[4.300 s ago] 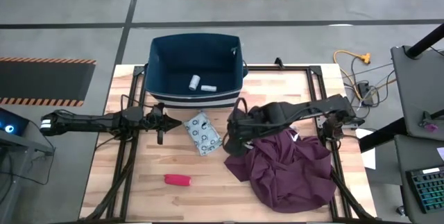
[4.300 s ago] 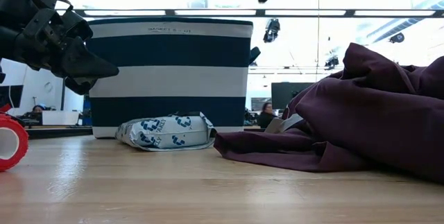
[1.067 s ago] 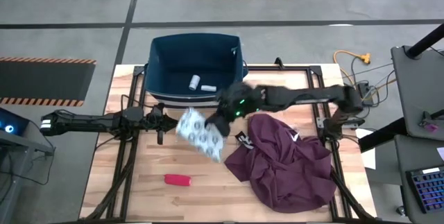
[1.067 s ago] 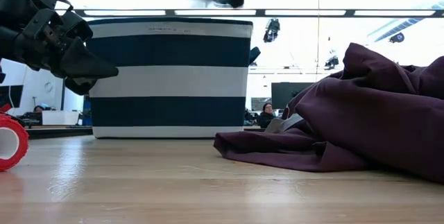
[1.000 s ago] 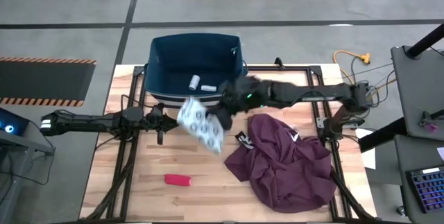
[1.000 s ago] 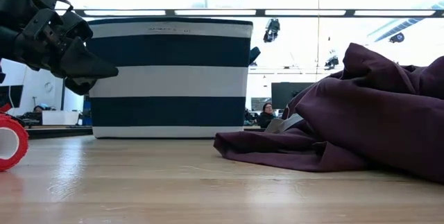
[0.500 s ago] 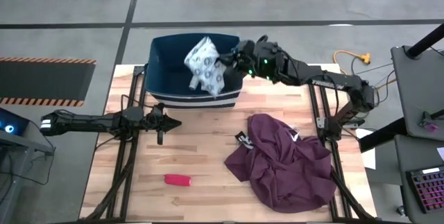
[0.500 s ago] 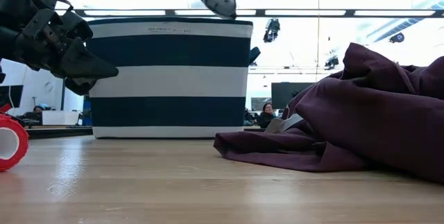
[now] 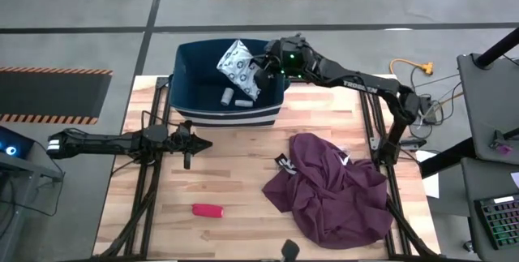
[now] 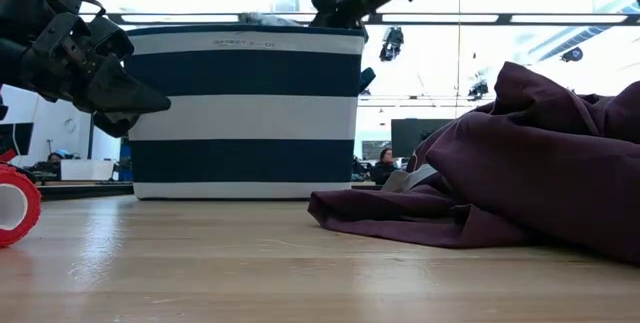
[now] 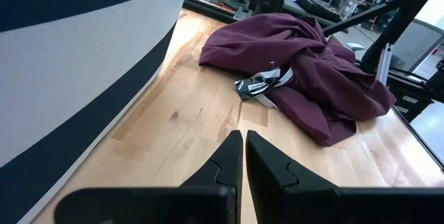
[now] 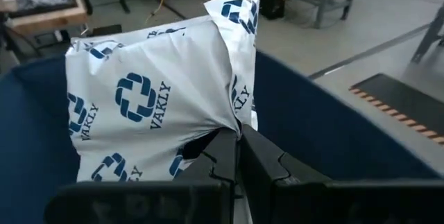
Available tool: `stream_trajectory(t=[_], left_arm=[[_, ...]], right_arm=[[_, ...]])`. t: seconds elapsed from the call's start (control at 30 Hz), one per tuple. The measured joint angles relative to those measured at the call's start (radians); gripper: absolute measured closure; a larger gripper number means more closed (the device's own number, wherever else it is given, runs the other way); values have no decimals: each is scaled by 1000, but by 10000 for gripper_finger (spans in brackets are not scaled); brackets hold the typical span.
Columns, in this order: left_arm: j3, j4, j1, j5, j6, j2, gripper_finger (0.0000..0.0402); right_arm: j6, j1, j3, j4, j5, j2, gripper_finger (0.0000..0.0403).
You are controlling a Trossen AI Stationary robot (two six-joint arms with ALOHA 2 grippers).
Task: Pick & place medical supplies in basket/bin
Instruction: Put the mailer bag into the bin
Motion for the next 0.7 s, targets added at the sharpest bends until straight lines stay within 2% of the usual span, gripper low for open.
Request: stream_trajectory(t=[0.23, 0.33, 0.47, 0.7], left_arm=[[0, 0, 0, 0, 0, 0, 400], [0, 0, 0, 0, 0, 0, 400], [0, 0, 0, 0, 0, -1, 400], [0, 0, 0, 0, 0, 0, 400]], right_arm=[[-25, -31, 0, 8, -18, 47, 393], [-25, -35, 0, 4, -17, 51, 379], [-19, -34, 0, 3, -20, 45, 335], [-1, -35, 0, 1, -19, 40, 225]])
